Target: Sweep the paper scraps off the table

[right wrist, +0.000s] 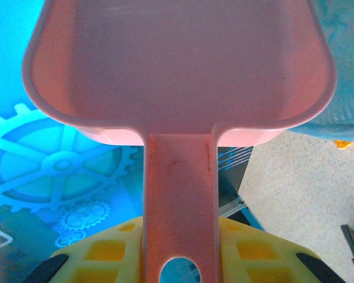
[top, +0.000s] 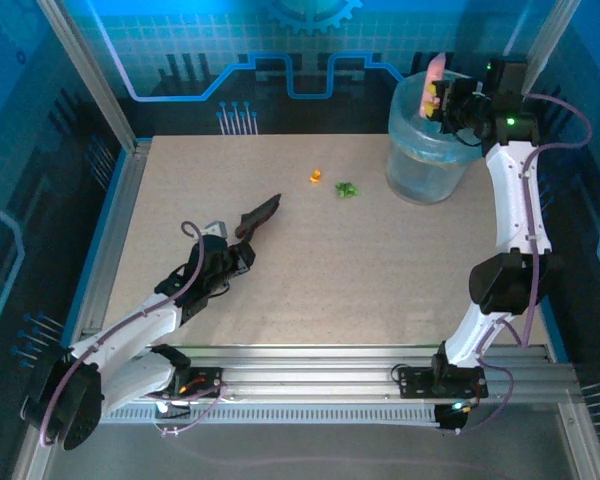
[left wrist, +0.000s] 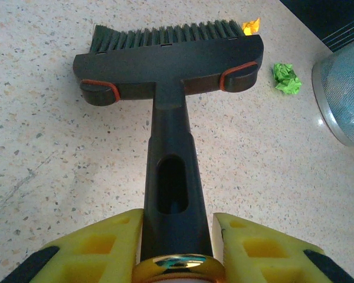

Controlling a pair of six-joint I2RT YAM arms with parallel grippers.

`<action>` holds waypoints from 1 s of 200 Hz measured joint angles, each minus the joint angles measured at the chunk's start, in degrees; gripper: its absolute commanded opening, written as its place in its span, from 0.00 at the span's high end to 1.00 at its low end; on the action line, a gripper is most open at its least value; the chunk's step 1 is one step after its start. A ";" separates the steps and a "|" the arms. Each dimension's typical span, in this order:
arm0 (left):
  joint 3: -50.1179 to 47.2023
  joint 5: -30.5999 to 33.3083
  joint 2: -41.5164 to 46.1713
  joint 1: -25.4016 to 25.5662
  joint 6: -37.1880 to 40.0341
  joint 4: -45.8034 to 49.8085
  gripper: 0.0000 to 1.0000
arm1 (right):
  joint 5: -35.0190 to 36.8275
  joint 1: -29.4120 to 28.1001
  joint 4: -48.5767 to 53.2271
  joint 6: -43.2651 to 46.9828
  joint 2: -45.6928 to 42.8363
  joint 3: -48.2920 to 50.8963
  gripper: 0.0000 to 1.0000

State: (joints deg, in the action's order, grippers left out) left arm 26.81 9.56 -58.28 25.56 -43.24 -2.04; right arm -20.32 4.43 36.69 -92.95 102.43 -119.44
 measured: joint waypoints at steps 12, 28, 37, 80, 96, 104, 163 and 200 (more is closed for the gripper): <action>0.00 0.00 0.00 0.00 0.00 0.00 1.00 | 0.83 -0.42 0.35 2.16 -0.52 -1.16 1.00; 0.00 0.00 0.00 0.00 -0.02 0.00 1.00 | 2.69 -2.03 1.11 6.19 -3.06 -1.42 1.00; 0.00 0.00 0.00 0.00 -0.17 0.00 1.00 | 3.82 -3.19 1.53 8.39 -4.98 -1.38 1.00; 0.00 0.00 0.00 0.00 -0.35 0.00 1.00 | 8.92 -12.61 -2.12 24.41 -20.72 5.70 1.00; 0.00 0.02 0.00 0.00 -0.35 0.00 1.00 | 10.43 -18.36 -4.81 32.72 -26.16 9.97 1.00; 0.00 0.02 0.00 0.00 -0.37 0.00 1.00 | 10.75 -21.35 -5.99 37.03 -28.28 12.31 1.00; 0.00 0.11 0.02 0.00 -0.44 0.04 1.00 | 13.44 -38.38 -14.25 66.34 -42.38 45.66 1.00; 0.00 1.01 0.61 0.00 -1.81 0.68 1.00 | 14.45 -42.58 -20.70 75.65 -49.42 68.78 1.00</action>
State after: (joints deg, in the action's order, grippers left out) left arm 26.81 10.57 -57.67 25.56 -45.06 -1.37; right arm -5.87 -38.15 15.99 -17.30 53.01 -50.65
